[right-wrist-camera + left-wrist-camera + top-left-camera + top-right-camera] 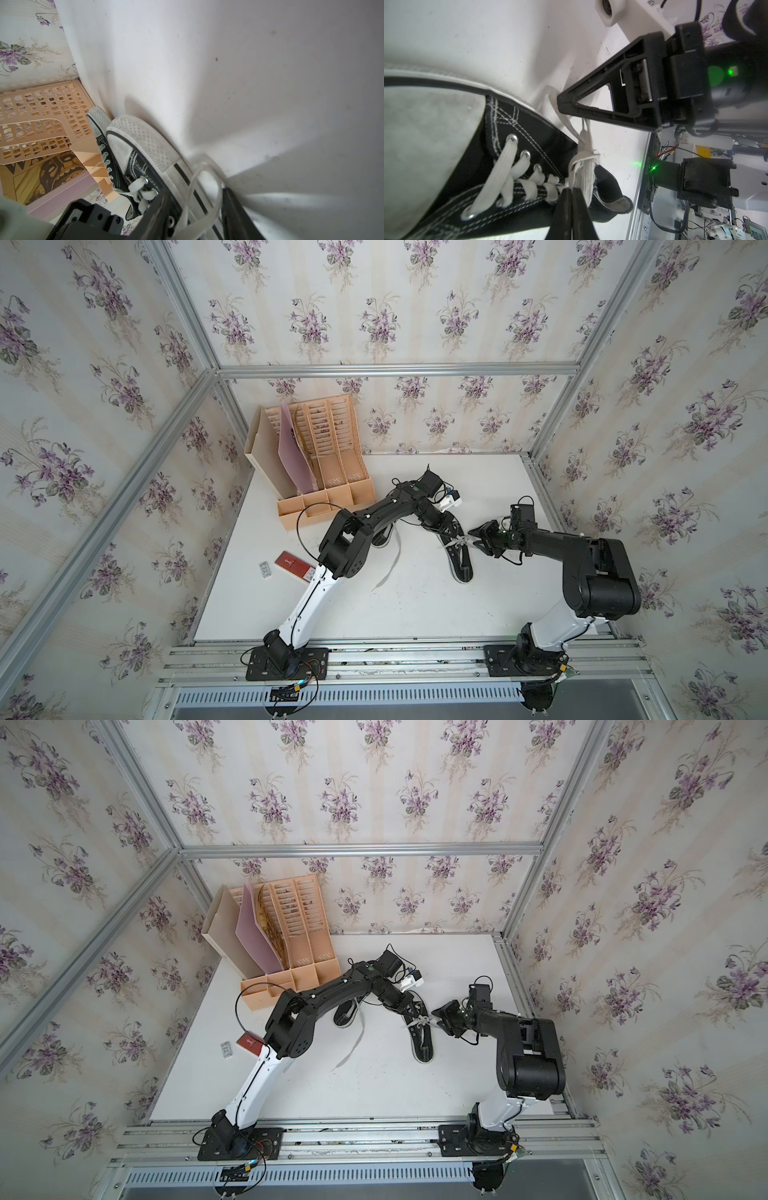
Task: Tie the shoes
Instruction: Tie the shoelace on the shoe.
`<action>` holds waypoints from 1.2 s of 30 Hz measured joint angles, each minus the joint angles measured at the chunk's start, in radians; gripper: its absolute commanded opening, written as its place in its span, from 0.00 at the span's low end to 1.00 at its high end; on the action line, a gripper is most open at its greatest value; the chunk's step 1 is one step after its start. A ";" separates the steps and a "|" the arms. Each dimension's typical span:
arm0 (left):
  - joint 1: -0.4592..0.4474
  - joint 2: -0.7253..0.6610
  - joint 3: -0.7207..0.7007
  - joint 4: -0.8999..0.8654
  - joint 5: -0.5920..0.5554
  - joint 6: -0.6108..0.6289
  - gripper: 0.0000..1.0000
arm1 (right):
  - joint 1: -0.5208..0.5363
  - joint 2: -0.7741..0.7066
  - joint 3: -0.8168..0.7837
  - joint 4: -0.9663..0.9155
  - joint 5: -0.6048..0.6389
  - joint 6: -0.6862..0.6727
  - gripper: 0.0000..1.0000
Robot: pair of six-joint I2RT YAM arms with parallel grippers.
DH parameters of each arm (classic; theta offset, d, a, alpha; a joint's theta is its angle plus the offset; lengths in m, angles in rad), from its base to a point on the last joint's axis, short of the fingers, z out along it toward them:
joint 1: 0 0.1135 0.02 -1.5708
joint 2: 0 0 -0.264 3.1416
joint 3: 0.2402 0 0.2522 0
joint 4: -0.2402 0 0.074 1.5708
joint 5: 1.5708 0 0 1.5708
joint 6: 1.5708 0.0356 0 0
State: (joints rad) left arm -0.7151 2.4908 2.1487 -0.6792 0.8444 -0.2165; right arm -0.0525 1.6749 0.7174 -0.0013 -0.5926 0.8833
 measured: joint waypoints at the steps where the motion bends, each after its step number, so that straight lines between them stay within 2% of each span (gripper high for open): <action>1: 0.001 -0.005 -0.007 0.002 0.000 0.000 0.01 | 0.000 0.005 0.003 0.000 0.007 0.000 0.20; 3: 0.005 -0.020 -0.030 0.012 0.000 0.000 0.01 | 0.000 0.010 0.012 -0.008 0.009 -0.002 0.03; 4: 0.006 -0.028 -0.041 0.019 0.000 0.000 0.01 | 0.000 0.008 0.018 -0.013 0.011 -0.005 0.00; 18: 0.048 -0.166 -0.276 0.126 -0.003 -0.005 0.00 | 0.006 -0.109 0.125 -0.158 0.154 -0.125 0.00; 30: 0.063 -0.199 -0.352 0.169 -0.018 -0.025 0.00 | 0.006 -0.109 0.179 -0.268 0.288 -0.185 0.00; 36: 0.069 -0.202 -0.372 0.176 -0.032 -0.039 0.00 | 0.006 -0.107 0.183 -0.295 0.306 -0.203 0.00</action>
State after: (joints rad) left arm -0.6460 2.2890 1.7763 -0.5030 0.8120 -0.2550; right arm -0.0460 1.5677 0.9005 -0.2966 -0.2863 0.6800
